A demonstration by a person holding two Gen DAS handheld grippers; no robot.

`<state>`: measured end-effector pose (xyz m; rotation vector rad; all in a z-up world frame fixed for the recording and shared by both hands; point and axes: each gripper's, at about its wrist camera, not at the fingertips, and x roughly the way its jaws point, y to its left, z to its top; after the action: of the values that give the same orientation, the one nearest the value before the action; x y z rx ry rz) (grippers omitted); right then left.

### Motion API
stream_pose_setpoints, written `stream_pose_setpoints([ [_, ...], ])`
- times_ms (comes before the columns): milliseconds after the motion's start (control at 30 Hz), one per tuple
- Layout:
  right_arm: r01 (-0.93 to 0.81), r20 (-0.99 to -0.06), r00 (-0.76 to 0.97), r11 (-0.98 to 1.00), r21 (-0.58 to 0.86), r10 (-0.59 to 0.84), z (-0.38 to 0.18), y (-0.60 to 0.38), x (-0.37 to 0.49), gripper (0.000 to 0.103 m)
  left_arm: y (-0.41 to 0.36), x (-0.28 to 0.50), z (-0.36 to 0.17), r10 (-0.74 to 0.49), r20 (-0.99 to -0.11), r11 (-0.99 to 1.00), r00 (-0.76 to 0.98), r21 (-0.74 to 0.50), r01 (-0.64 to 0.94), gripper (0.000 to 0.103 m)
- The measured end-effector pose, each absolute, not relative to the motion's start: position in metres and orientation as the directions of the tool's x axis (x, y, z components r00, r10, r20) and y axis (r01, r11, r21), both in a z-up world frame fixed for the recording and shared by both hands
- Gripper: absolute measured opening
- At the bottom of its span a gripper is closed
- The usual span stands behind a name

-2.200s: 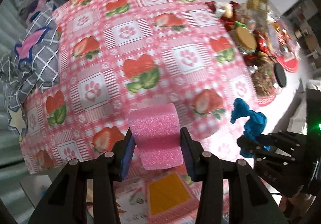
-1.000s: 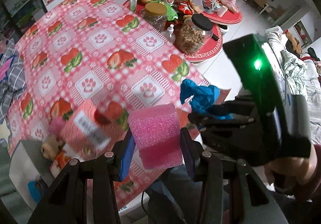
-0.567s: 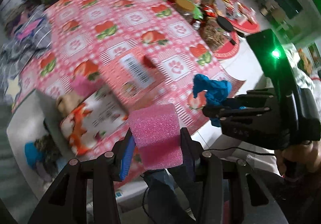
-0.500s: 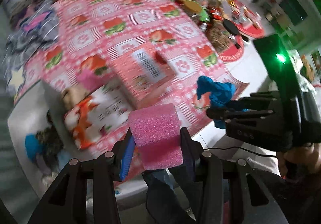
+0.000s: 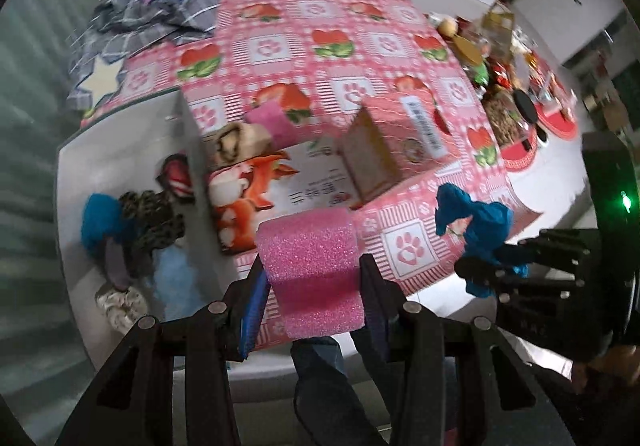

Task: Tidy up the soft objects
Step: 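Carry the pink sponge and blue cloth with both grippers over the white box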

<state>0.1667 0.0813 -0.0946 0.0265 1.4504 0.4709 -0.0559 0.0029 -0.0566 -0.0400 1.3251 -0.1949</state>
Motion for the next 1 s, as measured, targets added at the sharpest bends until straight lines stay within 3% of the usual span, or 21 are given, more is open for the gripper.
stream_pose_setpoints([
  [1000,-0.685,-0.928,-0.001,0.676,0.271,0.372,-0.036,0.248,0.199,0.024,0.144,-0.089,-0.072,-0.049,-0.96,0.918,0.275,-0.152,-0.366,0.048],
])
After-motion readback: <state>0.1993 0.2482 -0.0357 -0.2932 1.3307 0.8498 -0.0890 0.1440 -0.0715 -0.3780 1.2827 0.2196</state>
